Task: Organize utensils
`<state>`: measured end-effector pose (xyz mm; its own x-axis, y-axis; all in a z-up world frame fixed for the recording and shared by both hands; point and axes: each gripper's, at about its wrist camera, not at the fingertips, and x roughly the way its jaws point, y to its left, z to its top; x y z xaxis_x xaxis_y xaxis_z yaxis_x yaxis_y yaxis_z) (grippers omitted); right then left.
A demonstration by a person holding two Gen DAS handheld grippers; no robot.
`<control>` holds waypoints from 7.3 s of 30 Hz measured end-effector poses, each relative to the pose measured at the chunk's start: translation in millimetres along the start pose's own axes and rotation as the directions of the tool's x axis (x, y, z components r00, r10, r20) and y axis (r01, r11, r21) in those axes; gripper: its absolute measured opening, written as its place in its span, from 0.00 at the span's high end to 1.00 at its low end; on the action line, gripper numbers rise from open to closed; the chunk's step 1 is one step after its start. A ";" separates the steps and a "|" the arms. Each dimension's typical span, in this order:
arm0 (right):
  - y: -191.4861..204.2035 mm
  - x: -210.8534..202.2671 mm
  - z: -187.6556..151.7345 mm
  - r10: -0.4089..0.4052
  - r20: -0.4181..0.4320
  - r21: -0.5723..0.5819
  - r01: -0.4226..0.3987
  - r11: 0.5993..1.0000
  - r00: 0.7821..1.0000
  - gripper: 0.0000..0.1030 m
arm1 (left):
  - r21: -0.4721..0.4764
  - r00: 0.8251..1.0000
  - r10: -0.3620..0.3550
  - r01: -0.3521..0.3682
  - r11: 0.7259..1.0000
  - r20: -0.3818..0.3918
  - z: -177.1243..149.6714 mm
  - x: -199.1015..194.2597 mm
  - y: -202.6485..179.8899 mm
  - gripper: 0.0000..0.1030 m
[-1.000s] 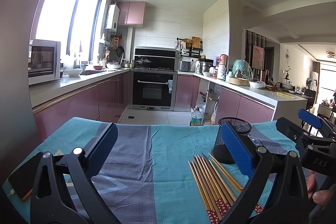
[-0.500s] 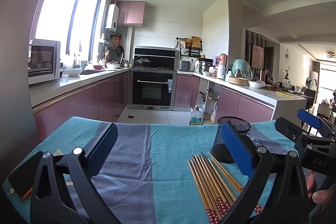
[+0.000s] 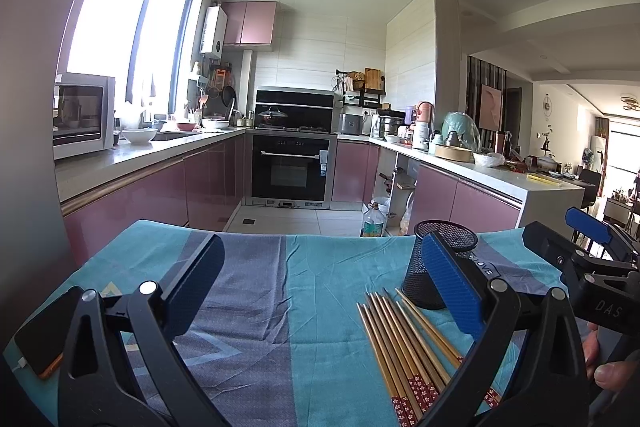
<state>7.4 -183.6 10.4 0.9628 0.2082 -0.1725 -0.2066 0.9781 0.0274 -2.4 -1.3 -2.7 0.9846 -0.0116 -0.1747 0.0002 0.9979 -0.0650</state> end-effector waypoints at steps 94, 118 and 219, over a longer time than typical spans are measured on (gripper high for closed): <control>2.7 133.4 -75.9 0.138 -0.677 -0.014 -0.200 0.980 0.723 0.61 | 0.094 0.715 -0.134 0.269 0.958 -0.686 -82.8 152.0 -36.1 0.51; -10.5 135.4 -55.8 0.274 -0.615 0.130 -0.248 0.960 0.739 0.95 | -0.029 0.709 -0.218 0.268 0.963 -0.671 -66.2 164.9 -31.3 0.93; -33.5 111.7 -19.2 0.357 -0.473 0.160 -0.320 0.934 0.805 0.66 | 0.016 0.790 -0.276 0.339 0.941 -0.547 -6.5 151.1 -19.3 0.46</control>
<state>118.5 -193.2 -28.7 0.6188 0.5127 -0.5952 -0.4733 0.8480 0.2384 145.3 -22.7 -34.2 0.6821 -0.3191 -0.6579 0.3369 0.9357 -0.1046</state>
